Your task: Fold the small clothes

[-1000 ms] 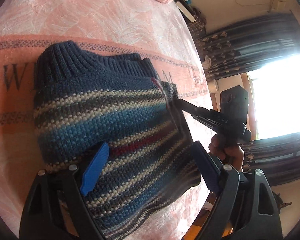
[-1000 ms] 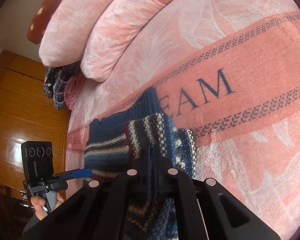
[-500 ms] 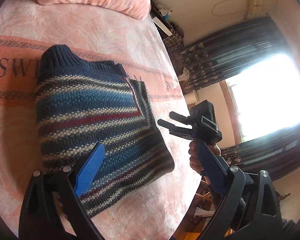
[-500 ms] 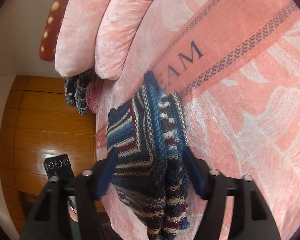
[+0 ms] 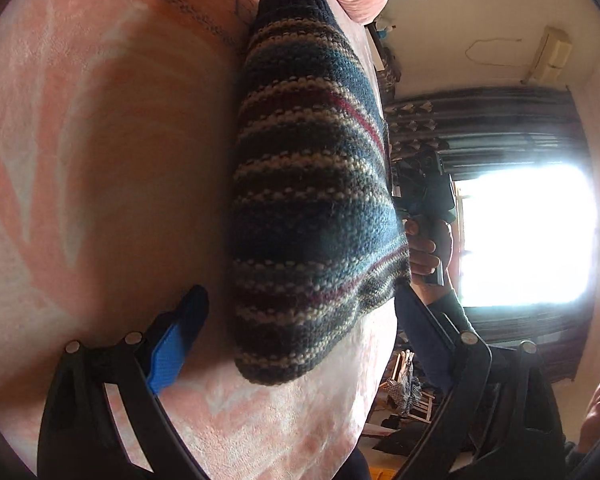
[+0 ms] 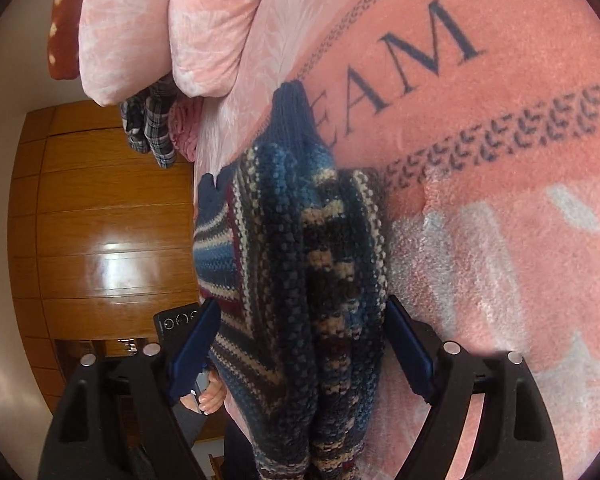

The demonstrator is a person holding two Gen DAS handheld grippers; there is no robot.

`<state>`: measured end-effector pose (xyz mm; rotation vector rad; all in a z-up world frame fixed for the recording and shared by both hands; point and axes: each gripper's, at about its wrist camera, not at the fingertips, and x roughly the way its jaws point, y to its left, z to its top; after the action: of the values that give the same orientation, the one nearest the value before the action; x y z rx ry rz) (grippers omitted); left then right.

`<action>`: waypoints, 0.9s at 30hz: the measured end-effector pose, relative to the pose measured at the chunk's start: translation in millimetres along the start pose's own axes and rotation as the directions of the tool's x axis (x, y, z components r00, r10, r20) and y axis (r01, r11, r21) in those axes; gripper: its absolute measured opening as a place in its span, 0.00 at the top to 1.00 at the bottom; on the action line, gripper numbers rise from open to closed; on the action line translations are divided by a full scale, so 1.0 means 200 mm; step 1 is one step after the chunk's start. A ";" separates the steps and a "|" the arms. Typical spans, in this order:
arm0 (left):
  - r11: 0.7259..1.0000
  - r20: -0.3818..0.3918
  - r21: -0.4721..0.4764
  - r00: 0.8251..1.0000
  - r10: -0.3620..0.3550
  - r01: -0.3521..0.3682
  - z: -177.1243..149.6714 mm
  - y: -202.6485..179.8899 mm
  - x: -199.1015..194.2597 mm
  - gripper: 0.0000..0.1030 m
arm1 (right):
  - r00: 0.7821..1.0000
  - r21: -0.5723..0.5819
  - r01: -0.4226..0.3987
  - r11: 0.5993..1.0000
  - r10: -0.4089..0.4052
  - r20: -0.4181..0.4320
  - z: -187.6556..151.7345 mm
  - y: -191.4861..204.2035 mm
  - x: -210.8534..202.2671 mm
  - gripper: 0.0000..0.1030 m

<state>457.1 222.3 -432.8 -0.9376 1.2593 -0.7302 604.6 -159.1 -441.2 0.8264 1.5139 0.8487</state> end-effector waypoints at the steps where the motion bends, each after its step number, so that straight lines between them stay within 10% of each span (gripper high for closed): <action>1: 1.000 0.008 -0.004 1.000 -0.028 0.028 0.00 0.01 0.00 0.09 | 1.000 -0.005 -0.005 1.000 0.005 -0.007 0.01 0.00 0.02 0.19; 5: 0.993 -0.001 -0.021 0.993 -0.120 0.119 0.04 0.02 0.05 0.10 | 0.999 -0.027 -0.035 0.999 0.035 -0.022 0.05 0.02 0.06 0.19; 13: 0.998 -0.082 -0.032 0.995 -0.048 0.046 0.13 -0.07 0.21 0.12 | 0.998 -0.070 -0.047 0.996 0.045 -0.031 0.12 0.10 0.17 0.20; 18: 0.993 -0.106 -0.081 0.992 0.072 -0.081 0.12 -0.06 0.23 0.51 | 1.000 -0.061 -0.027 0.998 0.026 -0.012 0.09 0.08 0.18 0.52; 27: 0.992 -0.104 -0.075 0.990 0.096 -0.104 0.12 -0.11 0.17 0.69 | 0.998 -0.062 -0.030 0.998 0.033 0.058 0.02 0.11 0.11 0.60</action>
<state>487.4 187.3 -428.4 -0.9046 1.4224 -0.6580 606.8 -128.7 -432.1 0.8256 1.4198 0.8818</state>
